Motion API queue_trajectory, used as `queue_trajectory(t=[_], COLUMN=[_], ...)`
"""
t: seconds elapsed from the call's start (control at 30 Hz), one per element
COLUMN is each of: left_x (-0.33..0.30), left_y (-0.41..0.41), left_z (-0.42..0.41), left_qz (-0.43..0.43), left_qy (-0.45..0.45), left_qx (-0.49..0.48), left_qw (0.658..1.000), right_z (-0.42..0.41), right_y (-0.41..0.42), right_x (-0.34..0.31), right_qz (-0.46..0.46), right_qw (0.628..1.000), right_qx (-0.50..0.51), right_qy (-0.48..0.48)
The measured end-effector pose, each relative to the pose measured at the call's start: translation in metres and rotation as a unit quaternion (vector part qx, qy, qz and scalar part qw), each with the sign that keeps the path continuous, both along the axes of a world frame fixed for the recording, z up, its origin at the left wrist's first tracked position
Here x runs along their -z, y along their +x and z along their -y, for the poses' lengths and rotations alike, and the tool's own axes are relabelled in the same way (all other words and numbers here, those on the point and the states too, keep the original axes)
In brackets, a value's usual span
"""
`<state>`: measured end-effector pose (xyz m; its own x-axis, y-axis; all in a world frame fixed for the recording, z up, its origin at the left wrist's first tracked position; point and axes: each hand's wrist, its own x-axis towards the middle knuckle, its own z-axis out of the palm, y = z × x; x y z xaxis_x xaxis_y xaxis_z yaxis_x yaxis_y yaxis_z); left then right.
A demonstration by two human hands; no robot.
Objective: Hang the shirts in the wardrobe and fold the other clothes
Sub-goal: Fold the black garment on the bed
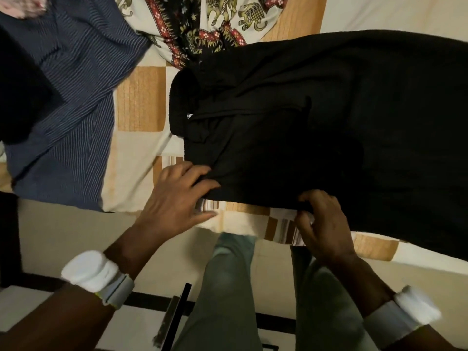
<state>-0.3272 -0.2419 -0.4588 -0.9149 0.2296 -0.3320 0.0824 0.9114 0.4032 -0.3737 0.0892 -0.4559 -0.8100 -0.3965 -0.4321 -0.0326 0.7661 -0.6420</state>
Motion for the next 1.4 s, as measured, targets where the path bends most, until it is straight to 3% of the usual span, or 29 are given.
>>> queue_trajectory(t=[0.07, 0.17, 0.27, 0.37, 0.53, 0.73, 0.93, 1.03, 1.1, 1.17, 1.23, 1.3, 1.4], left_x=[0.006, -0.005, -0.026, -0.044, -0.038, 0.009, 0.033, 0.032, 0.022, 0.002, -0.019, -0.030, -0.023], left_y=[-0.009, -0.026, -0.047, -0.075, -0.125, -0.169, -0.169, -0.170, -0.171, -0.175, -0.185, -0.192, -0.198], left_z=[0.012, 0.027, 0.034, 0.036, 0.020, 0.028, 0.048, 0.040, 0.033, 0.020, -0.015, -0.060, -0.144], left_qz=[-0.028, -0.007, -0.012, -0.032, -0.015, -0.032, -0.077, -0.080, -0.119, -0.212, -0.284, -0.261, -0.130], left_qy=[0.014, 0.150, 0.252, 0.355, 0.415, 0.291, 0.233, 0.191, 0.107, 0.015, 0.022, 0.087, 0.123], left_qx=[0.020, -0.080, -0.220, -0.300, -0.419, -0.440, -0.509, -0.500, -0.480, -0.420, -0.311, -0.175, -0.040], left_qw=[0.999, 0.986, 0.942, 0.885, 0.807, 0.849, 0.825, 0.841, 0.863, 0.882, 0.907, 0.945, 0.983], right_z=[-0.003, -0.003, 0.003, 0.005, 0.001, 0.005, 0.013, 0.013, 0.016, 0.019, 0.016, 0.019, 0.010], right_y=[-0.008, -0.031, -0.073, -0.121, -0.186, -0.226, -0.267, -0.273, -0.270, -0.267, -0.265, -0.264, -0.266], right_x=[-0.014, -0.029, -0.046, -0.061, -0.063, -0.032, 0.000, 0.017, 0.028, 0.036, 0.039, 0.042, 0.043], right_qz=[0.066, 0.092, 0.160, 0.188, 0.204, 0.053, -0.023, -0.038, -0.062, -0.091, -0.114, -0.126, -0.152], right_qw=[0.997, 0.995, 0.985, 0.978, 0.978, 0.995, 0.992, 0.984, 0.977, 0.971, 0.965, 0.964, 0.958], right_qx=[0.026, 0.009, 0.030, 0.052, 0.022, 0.069, 0.110, 0.137, 0.156, 0.164, 0.170, 0.159, 0.157], right_qy=[-0.039, -0.044, -0.060, -0.076, -0.027, -0.044, 0.061, 0.109, 0.130, 0.149, 0.161, 0.171, 0.186])
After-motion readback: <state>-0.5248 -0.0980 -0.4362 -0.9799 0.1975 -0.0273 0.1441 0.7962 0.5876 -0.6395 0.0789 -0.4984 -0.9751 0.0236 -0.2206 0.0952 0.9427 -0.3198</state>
